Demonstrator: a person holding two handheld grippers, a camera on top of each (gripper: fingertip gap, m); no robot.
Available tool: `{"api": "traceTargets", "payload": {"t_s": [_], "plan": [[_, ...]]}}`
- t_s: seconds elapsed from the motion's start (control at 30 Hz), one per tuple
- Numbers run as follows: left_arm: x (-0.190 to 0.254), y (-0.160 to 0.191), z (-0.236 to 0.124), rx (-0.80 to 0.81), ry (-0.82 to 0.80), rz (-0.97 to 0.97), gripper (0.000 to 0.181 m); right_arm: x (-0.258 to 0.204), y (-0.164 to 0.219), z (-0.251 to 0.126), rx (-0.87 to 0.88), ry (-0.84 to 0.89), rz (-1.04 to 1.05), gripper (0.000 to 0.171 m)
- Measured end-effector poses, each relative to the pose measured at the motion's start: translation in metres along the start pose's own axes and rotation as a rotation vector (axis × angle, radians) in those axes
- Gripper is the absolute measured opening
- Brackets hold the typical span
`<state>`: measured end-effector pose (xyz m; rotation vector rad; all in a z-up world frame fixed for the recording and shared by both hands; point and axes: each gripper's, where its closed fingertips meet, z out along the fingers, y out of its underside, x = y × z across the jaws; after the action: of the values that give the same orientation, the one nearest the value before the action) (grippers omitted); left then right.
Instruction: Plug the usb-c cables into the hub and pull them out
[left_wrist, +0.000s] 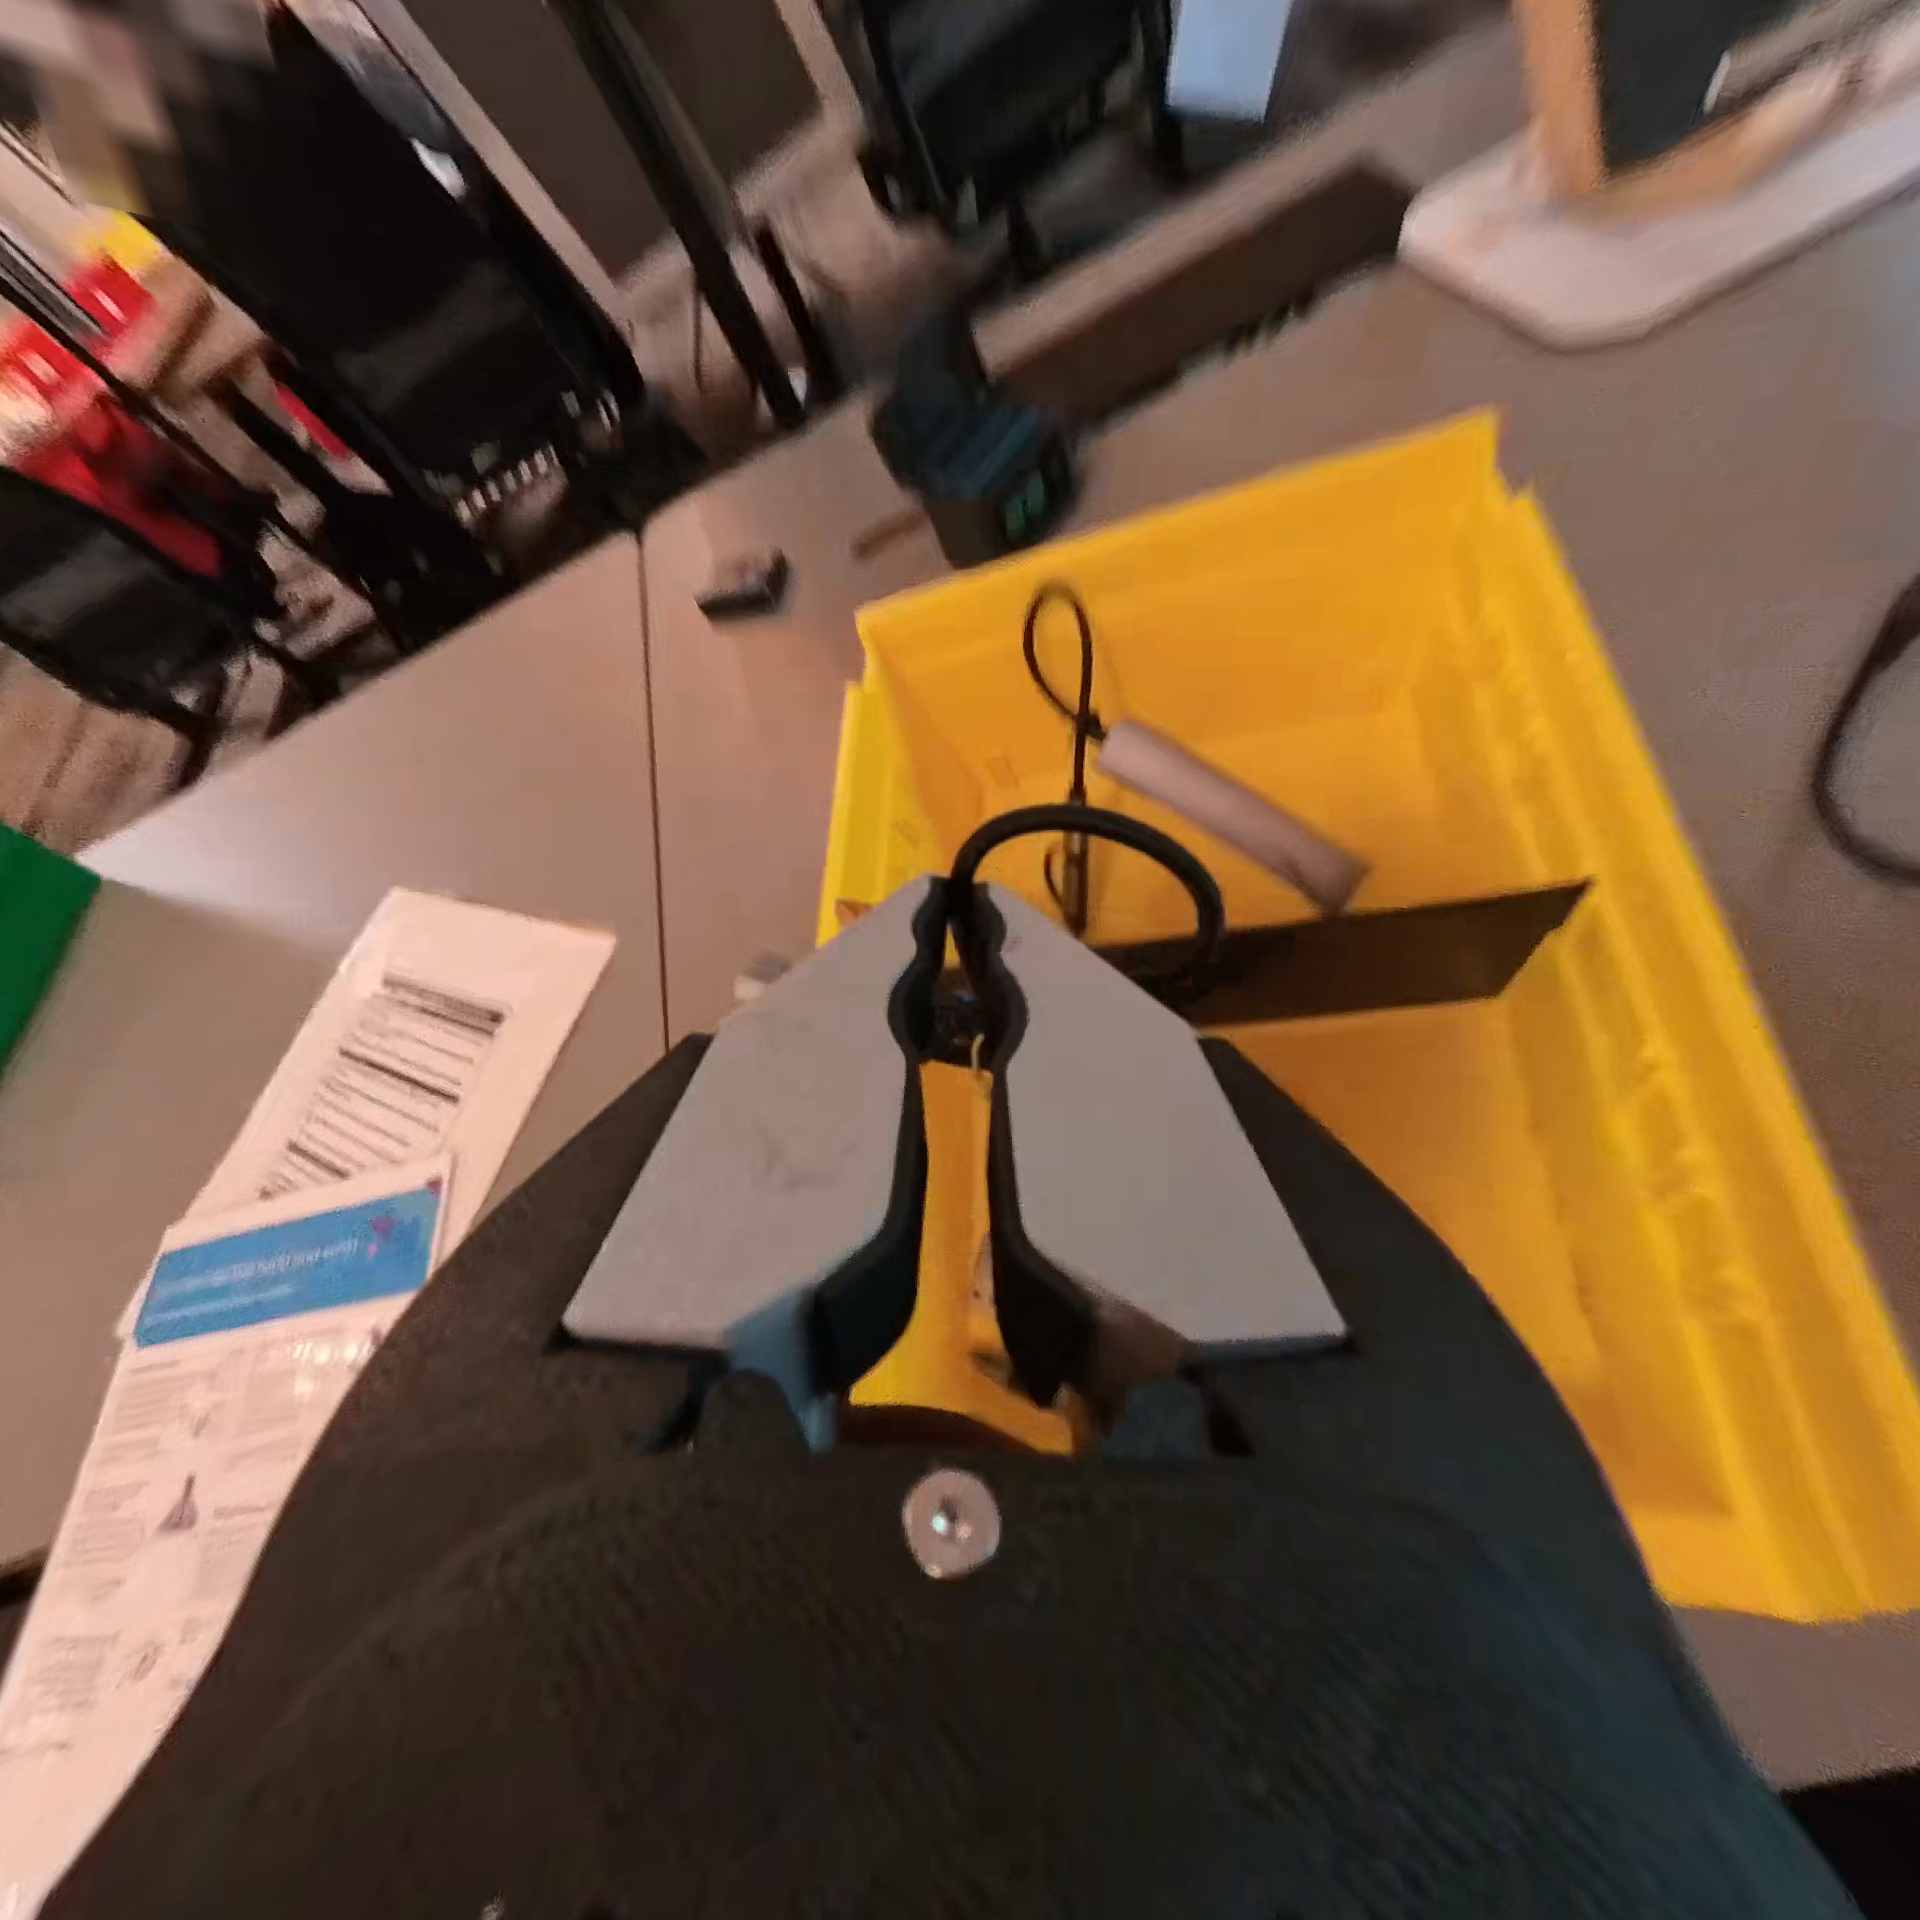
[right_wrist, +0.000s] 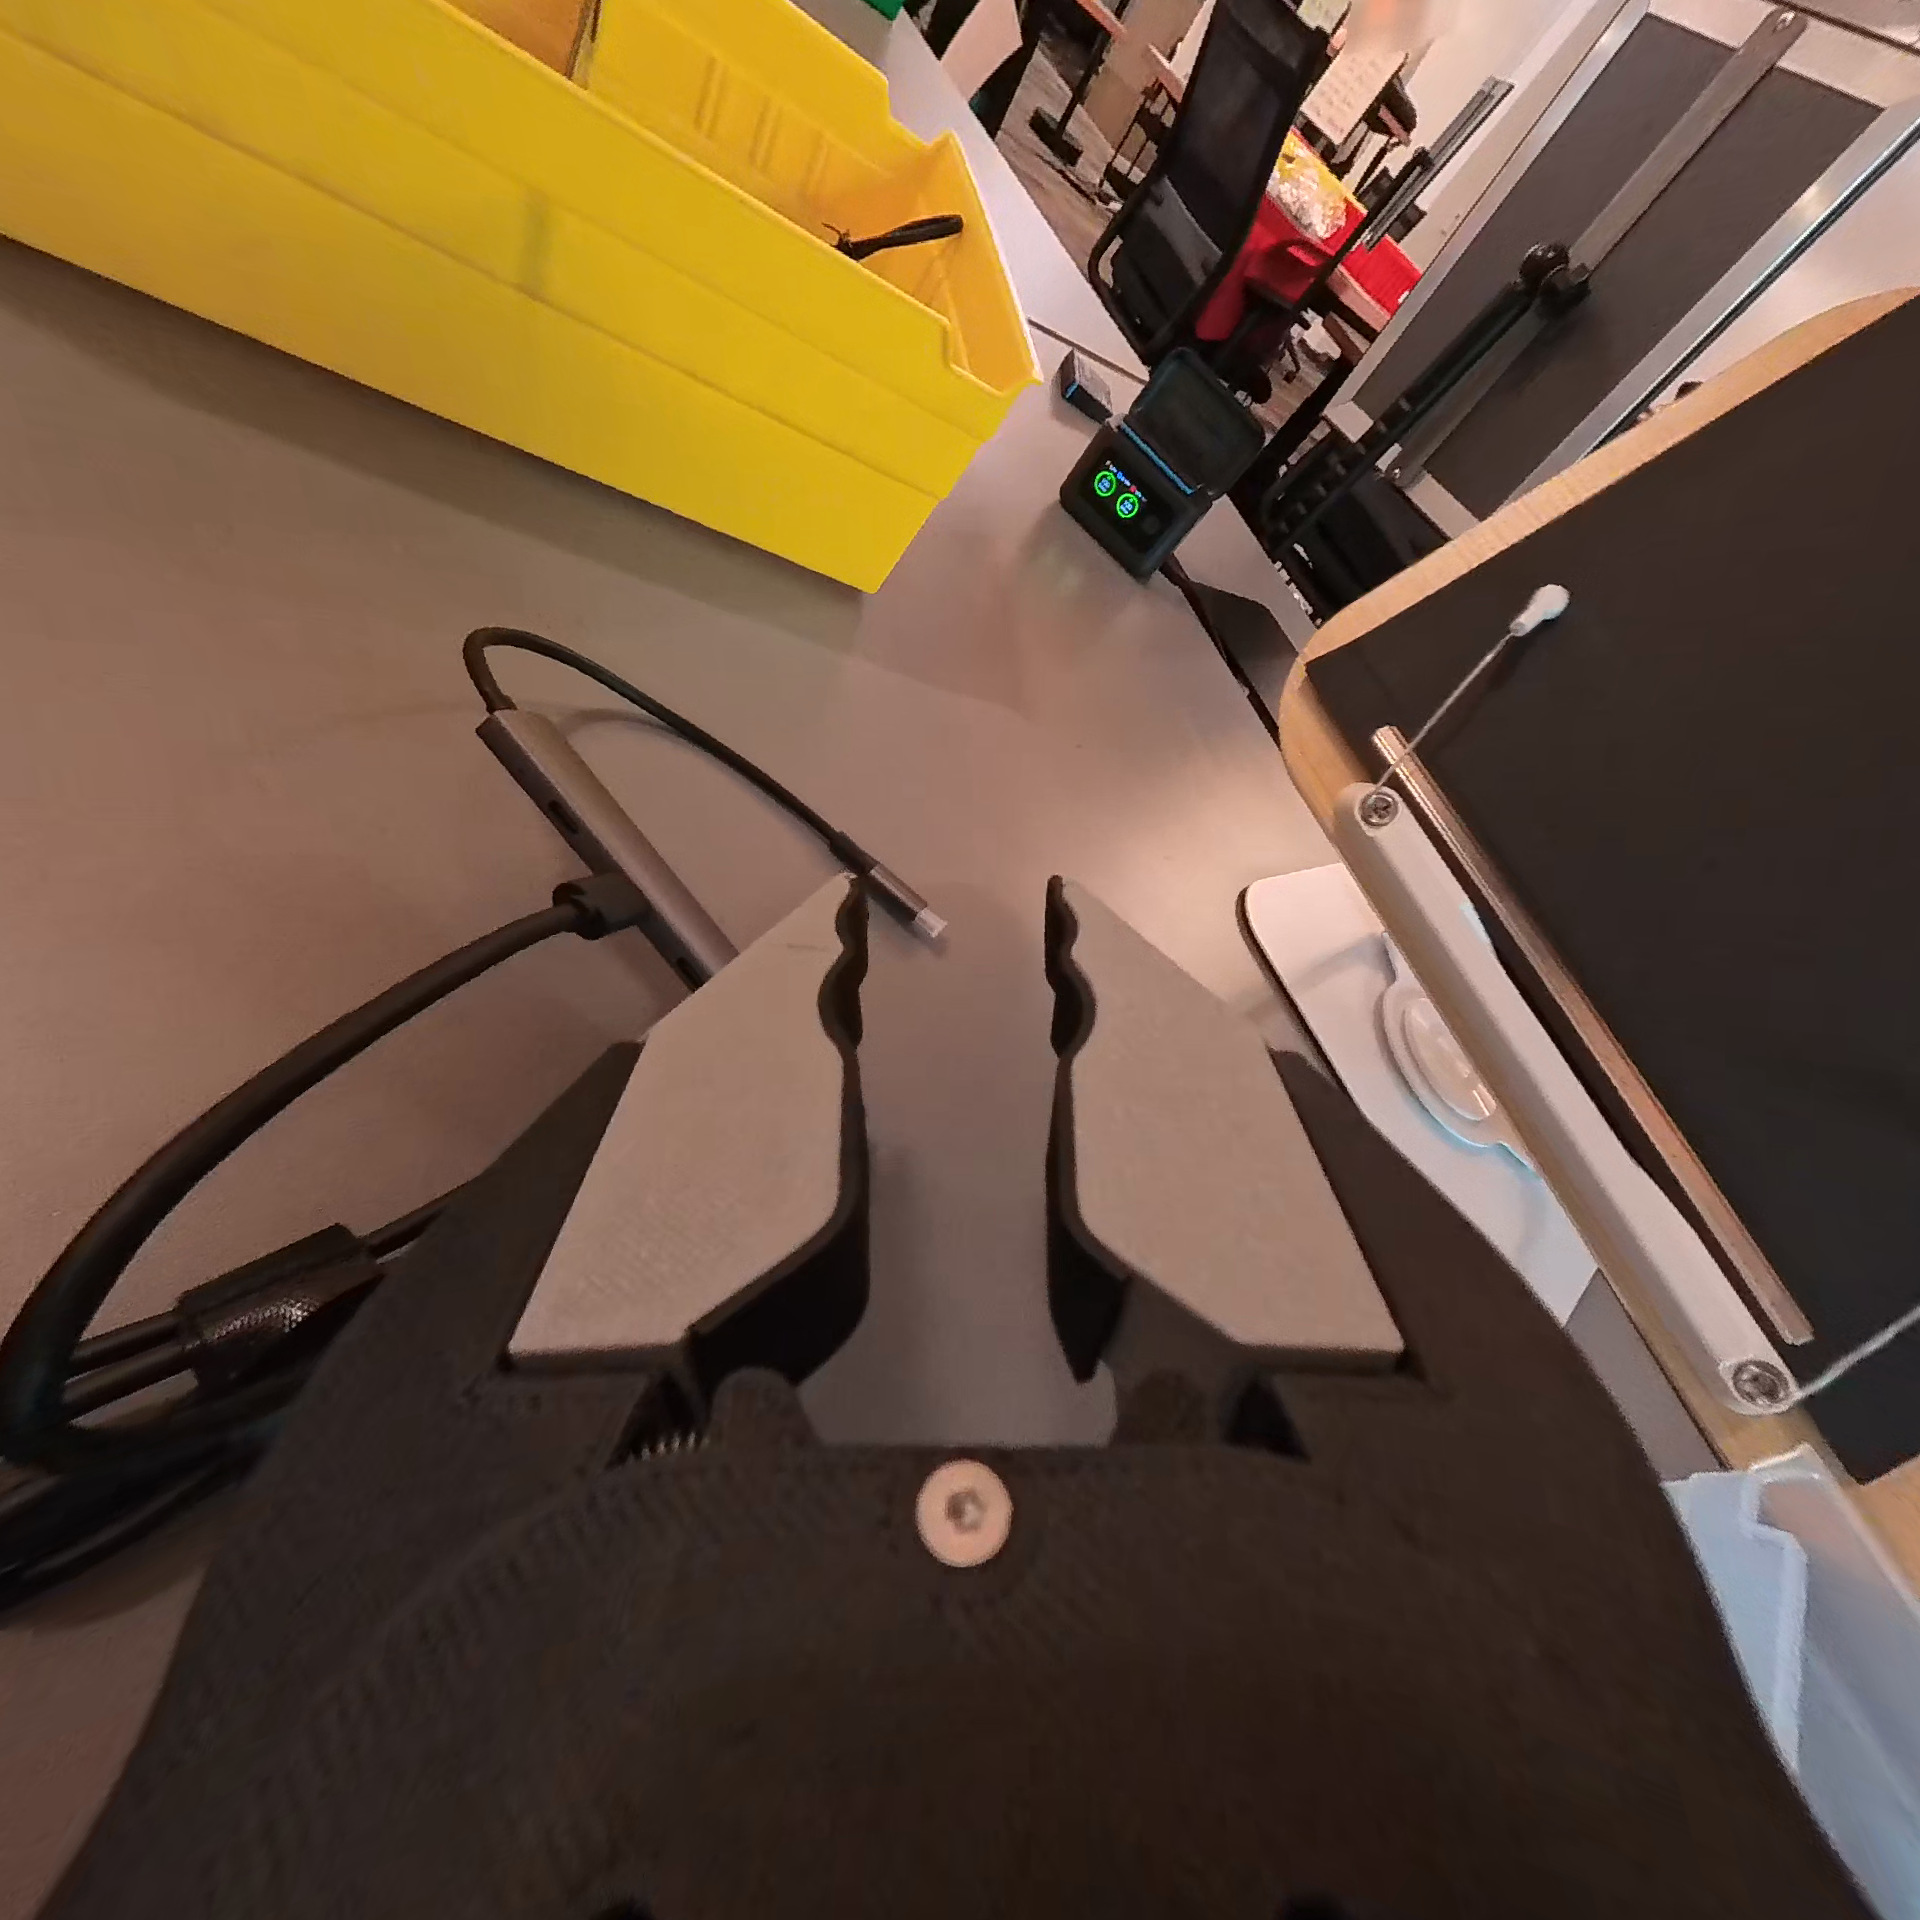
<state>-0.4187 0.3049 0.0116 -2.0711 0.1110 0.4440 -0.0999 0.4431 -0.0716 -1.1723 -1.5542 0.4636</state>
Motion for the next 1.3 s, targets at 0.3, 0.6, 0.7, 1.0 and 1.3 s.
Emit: {"api": "traceTargets", "payload": {"t_s": [0.3,0.6,0.7,1.0,1.3], "plan": [[0.045,-0.084,-0.058,0.448,0.247,-0.13,0.001,-0.005,-0.01,-0.002,0.054,-0.05,0.055,0.035],[0.169,-0.147,-0.046,0.561,0.438,0.083,0.002,-0.01,-0.042,-0.023,0.261,-0.183,0.213,0.043],[0.209,-0.164,-0.048,0.605,0.539,0.087,0.002,-0.018,-0.066,-0.038,0.392,-0.268,0.239,0.048],[0.304,-0.187,-0.036,0.671,0.746,0.123,0.001,-0.021,-0.081,-0.054,0.487,-0.435,0.37,0.041],[0.311,-0.18,-0.029,0.575,0.778,0.088,0.01,-0.013,-0.055,-0.033,0.3,-0.311,0.3,0.0]]}}
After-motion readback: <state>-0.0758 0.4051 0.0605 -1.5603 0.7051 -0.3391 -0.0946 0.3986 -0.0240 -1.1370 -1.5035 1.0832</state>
